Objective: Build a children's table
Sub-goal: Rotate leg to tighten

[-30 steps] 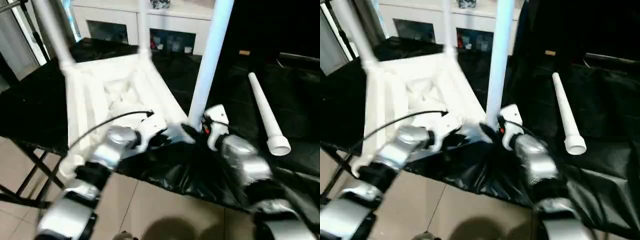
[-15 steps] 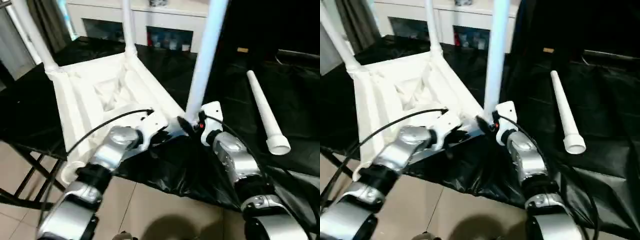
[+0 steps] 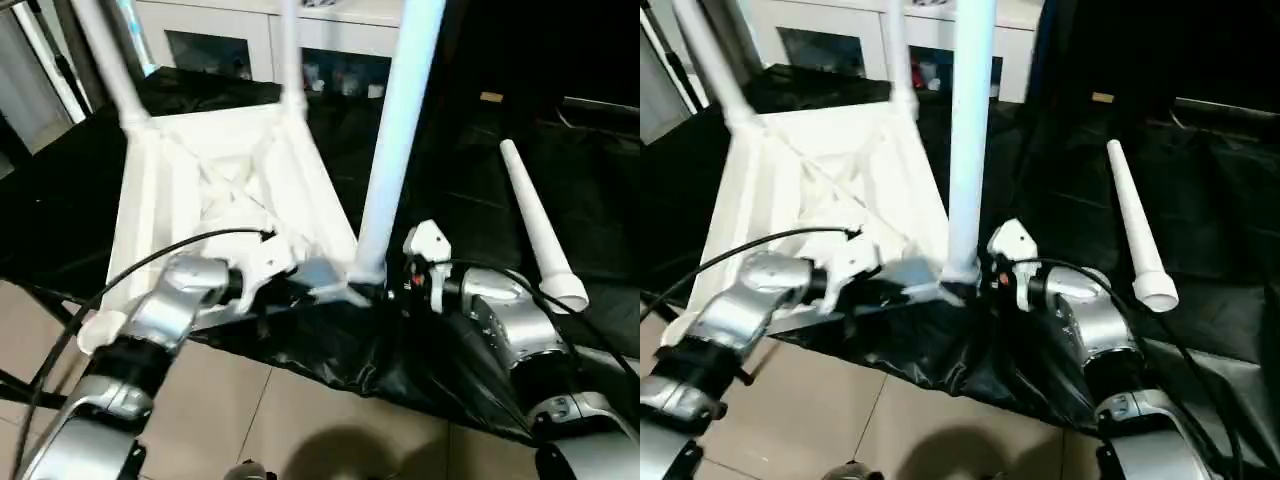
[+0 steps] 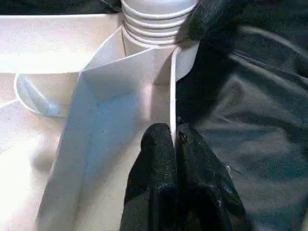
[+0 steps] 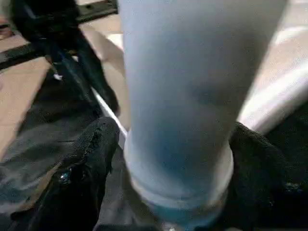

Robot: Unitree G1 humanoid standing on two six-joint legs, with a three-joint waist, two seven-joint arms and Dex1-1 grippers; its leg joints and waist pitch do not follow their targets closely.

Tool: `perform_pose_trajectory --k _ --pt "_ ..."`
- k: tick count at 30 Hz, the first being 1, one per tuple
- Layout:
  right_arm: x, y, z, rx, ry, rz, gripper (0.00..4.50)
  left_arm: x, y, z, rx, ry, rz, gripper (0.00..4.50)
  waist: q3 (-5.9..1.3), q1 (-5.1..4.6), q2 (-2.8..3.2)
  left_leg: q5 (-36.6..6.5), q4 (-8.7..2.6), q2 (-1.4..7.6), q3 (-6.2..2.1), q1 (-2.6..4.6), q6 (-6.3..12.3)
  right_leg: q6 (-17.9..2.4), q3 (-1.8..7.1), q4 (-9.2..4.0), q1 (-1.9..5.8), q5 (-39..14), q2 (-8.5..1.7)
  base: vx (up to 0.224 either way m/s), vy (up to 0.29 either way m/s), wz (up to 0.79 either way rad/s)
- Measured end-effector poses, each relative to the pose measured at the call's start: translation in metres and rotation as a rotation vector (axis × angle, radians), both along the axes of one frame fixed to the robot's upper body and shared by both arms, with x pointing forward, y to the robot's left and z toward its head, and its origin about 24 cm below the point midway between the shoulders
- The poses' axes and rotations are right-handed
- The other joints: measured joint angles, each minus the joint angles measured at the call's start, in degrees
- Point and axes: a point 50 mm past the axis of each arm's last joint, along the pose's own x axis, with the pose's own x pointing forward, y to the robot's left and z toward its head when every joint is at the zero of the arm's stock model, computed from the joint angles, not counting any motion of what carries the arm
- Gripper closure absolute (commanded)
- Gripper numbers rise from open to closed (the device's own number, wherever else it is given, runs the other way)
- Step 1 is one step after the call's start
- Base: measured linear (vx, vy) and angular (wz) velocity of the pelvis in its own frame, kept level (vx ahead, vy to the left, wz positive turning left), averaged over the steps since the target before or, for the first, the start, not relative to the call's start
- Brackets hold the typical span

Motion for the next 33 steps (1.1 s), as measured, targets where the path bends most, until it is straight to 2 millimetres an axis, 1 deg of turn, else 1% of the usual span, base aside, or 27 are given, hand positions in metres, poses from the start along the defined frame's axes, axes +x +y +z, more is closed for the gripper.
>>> perform_pose_trajectory --k 4,5,8,9,14,18,20,21,22,23,26,28,29,30,31,33 --pt "-0.003 0.002 0.002 -0.041 -0.007 0.097 0.94 -0.003 0.003 0.001 0.018 0.006 -0.046 4.5 -0.01 0.46 -0.2 -0.1 0.05 0.01 0.0 0.0 -0.16 0.0 0.0 0.01 0.02 0.0 -0.01 0.0 0.0 0.0" --pt "-0.003 0.003 0.002 -0.043 -0.006 0.105 1.09 -0.003 0.004 0.001 0.019 0.006 -0.051 4.5 -0.02 0.53 -0.22 -0.1 0.06 0.01 0.01 0.0 -0.16 0.0 0.0 0.01 0.03 0.0 -0.01 0.0 0.0 0.0" --pt "-0.003 0.002 0.003 -0.054 -0.004 0.129 1.18 -0.003 0.005 0.001 0.024 0.004 -0.063 4.5 -0.02 0.72 -0.24 -0.09 0.05 0.01 0.01 0.0 -0.15 0.0 0.0 0.02 0.03 0.0 -0.01 0.0 0.0 0.0" --pt "-0.003 0.001 0.003 -0.057 -0.003 0.134 1.35 -0.003 0.005 0.001 0.024 0.003 -0.067 4.5 -0.02 0.84 -0.24 -0.08 0.05 0.02 0.01 0.01 -0.13 0.0 0.0 0.02 0.03 0.0 -0.01 0.0 0.0 0.0" --pt "-0.004 0.0 0.003 -0.057 0.0 0.143 1.72 -0.003 0.006 0.001 0.026 0.004 -0.076 4.5 -0.02 1.31 -0.23 -0.08 0.06 0.03 0.01 0.03 -0.15 0.01 -0.01 0.06 0.03 0.0 0.0 0.0 0.0 0.0" --pt "-0.004 0.0 0.002 -0.051 0.006 0.134 1.8 -0.003 0.004 0.0 0.021 0.009 -0.075 4.5 -0.04 1.36 -0.16 -0.1 0.07 0.04 0.01 0.04 -0.18 0.0 -0.01 0.07 0.03 0.0 0.0 0.0 0.0 0.0" --pt "-0.003 0.001 0.0 -0.035 0.001 0.075 1.82 0.0 0.001 -0.001 0.014 0.011 -0.047 4.5 -0.09 1.37 -0.06 -0.15 0.09 0.04 0.01 0.16 -0.27 0.0 0.0 0.1 0.13 0.0 0.0 0.0 0.0 0.0" --pt "0.0 0.001 -0.002 -0.03 -0.008 0.005 1.84 0.004 -0.002 -0.002 0.015 0.006 -0.008 4.5 -0.08 1.35 -0.02 -0.16 0.1 0.03 0.01 0.28 -0.29 -0.03 0.01 0.09 0.23 0.05 0.0 0.0 0.0 0.0" --pt "0.006 0.003 -0.005 -0.022 -0.022 -0.116 1.84 0.01 -0.008 -0.002 0.018 -0.012 0.05 4.5 -0.08 1.22 -0.03 -0.16 0.1 0.02 0.01 0.39 -0.32 -0.1 0.01 0.08 0.31 0.14 0.0 0.0 0.0 0.0" --pt "0.009 0.003 -0.007 -0.015 -0.027 -0.188 1.84 0.013 -0.012 -0.003 0.021 -0.02 0.079 4.5 -0.07 1.14 -0.02 -0.15 0.1 0.0 0.01 0.44 -0.33 -0.14 0.02 0.07 0.34 0.21 -0.01 0.0 0.0 0.0" --pt "0.015 0.004 -0.01 -0.001 -0.031 -0.342 1.85 0.016 -0.024 -0.006 0.005 -0.035 0.143 4.5 -0.08 0.62 0.03 -0.14 0.04 -0.04 0.01 0.54 -0.34 0.14 0.07 0.05 0.45 0.1 -0.03 0.0 0.0 0.0" --pt "0.022 0.011 -0.012 0.016 -0.028 -0.491 1.85 0.02 -0.034 -0.006 0.008 -0.056 0.215 4.5 -0.12 0.19 0.09 -0.12 0.01 -0.04 -0.01 0.54 -0.39 0.15 0.06 0.08 0.45 0.14 -0.02 0.0 0.0 0.0" --pt "0.025 0.012 -0.012 0.016 -0.027 -0.543 1.85 0.021 -0.039 -0.007 0.008 -0.061 0.238 4.5 -0.14 -0.09 0.13 -0.11 0.0 -0.04 -0.01 0.53 -0.4 0.15 0.06 0.06 0.45 0.17 -0.03 0.0 0.0 0.0" --pt "0.027 0.013 -0.012 0.016 -0.026 -0.588 1.85 0.022 -0.045 -0.007 0.007 -0.067 0.259 4.5 -0.15 -0.16 0.13 -0.11 0.01 -0.04 0.0 0.53 -0.4 0.15 0.06 0.06 0.46 0.17 -0.03 0.0 0.0 0.0" --pt "0.029 0.013 -0.012 0.017 -0.027 -0.643 1.85 0.022 -0.051 -0.008 -0.002 -0.071 0.285 4.5 -0.16 -0.14 0.16 -0.11 0.01 -0.04 -0.01 0.53 -0.4 0.16 0.06 0.05 0.47 0.17 -0.03 0.0 0.0 0.0" --pt "0.031 0.014 -0.011 0.012 -0.033 -0.697 1.85 0.023 -0.056 -0.009 -0.014 -0.072 0.312 4.5 -0.2 -0.15 0.23 -0.11 0.01 -0.05 -0.01 0.52 -0.4 0.15 0.06 0.02 0.46 0.17 -0.03 0.0 0.0 0.0"
